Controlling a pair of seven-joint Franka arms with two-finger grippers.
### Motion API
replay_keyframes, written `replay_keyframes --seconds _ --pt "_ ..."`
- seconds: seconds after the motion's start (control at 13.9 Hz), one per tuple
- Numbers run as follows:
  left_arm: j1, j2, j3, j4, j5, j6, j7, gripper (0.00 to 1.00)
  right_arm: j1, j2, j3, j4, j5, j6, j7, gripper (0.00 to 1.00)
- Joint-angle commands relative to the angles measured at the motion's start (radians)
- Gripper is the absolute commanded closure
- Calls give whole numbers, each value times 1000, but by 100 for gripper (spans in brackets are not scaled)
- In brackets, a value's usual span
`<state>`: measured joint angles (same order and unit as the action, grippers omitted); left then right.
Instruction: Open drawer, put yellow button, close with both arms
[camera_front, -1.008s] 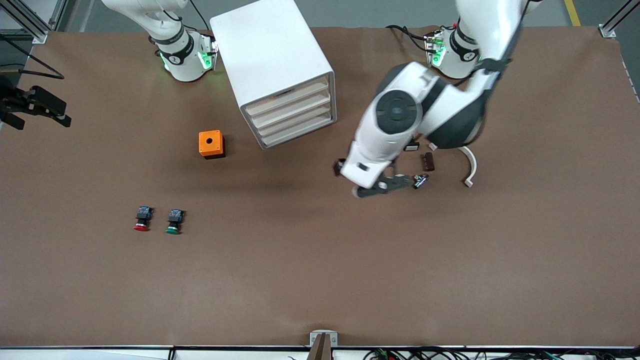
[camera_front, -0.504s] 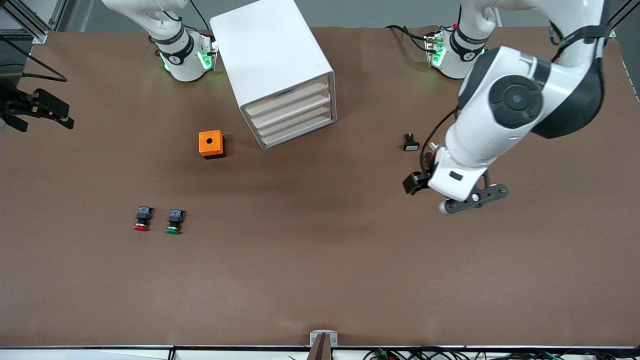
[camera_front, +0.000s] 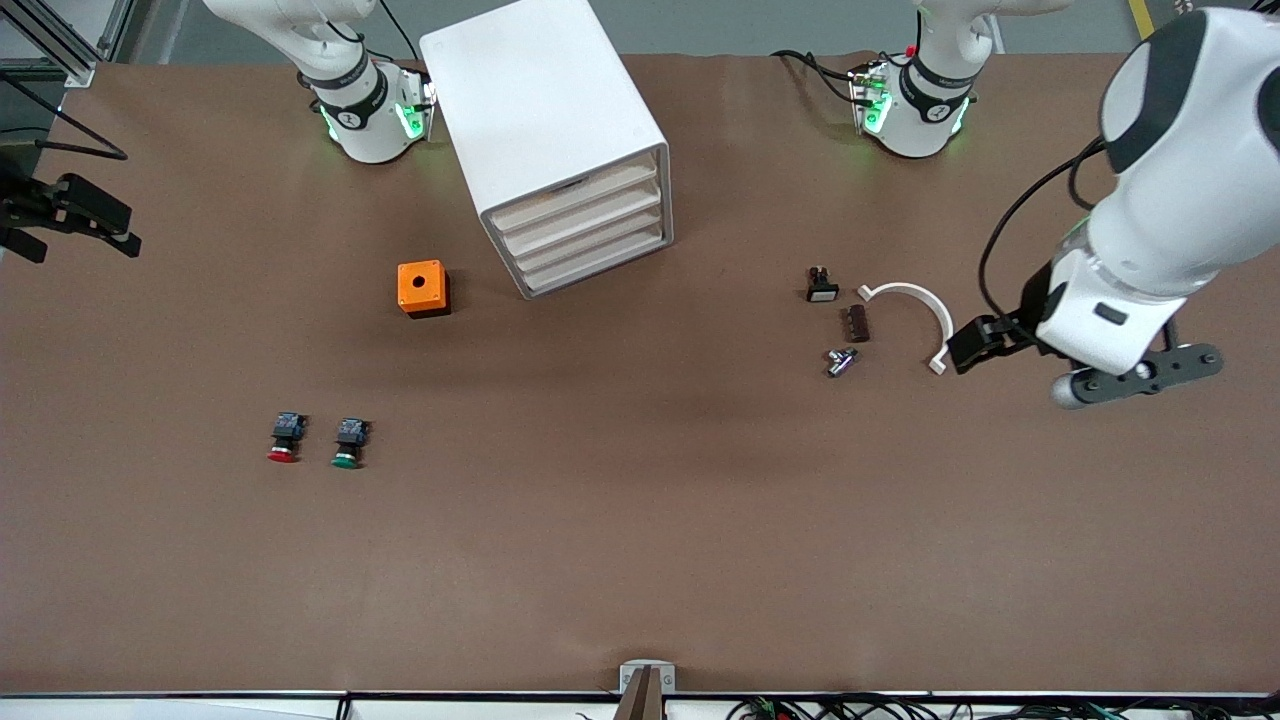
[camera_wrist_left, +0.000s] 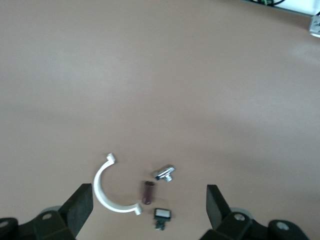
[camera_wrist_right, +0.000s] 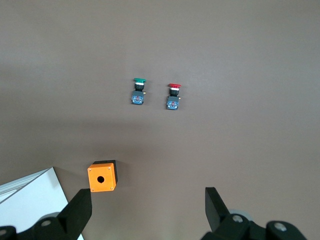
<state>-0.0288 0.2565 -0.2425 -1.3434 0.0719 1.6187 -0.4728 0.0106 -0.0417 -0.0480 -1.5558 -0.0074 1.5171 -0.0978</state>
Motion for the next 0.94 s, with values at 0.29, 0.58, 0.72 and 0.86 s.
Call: replay_keyframes --seconds 0.29,0.58,0.72,0.86 --pt "108 -117 -15 -30 -15 -92 126 0 -9 14 5 31 -14 -17 -3 0" --pt "145 -264 44 -152 -84 -157 235 0 -6 14 7 31 -13 -17 -3 0" --pt "135 -321 68 -222 -95 -154 240 0 -8 14 7 31 -13 -17 -3 0" --pt "100 -347 119 -263 -95 -122 273 0 -8 14 7 31 -14 -15 -3 0"
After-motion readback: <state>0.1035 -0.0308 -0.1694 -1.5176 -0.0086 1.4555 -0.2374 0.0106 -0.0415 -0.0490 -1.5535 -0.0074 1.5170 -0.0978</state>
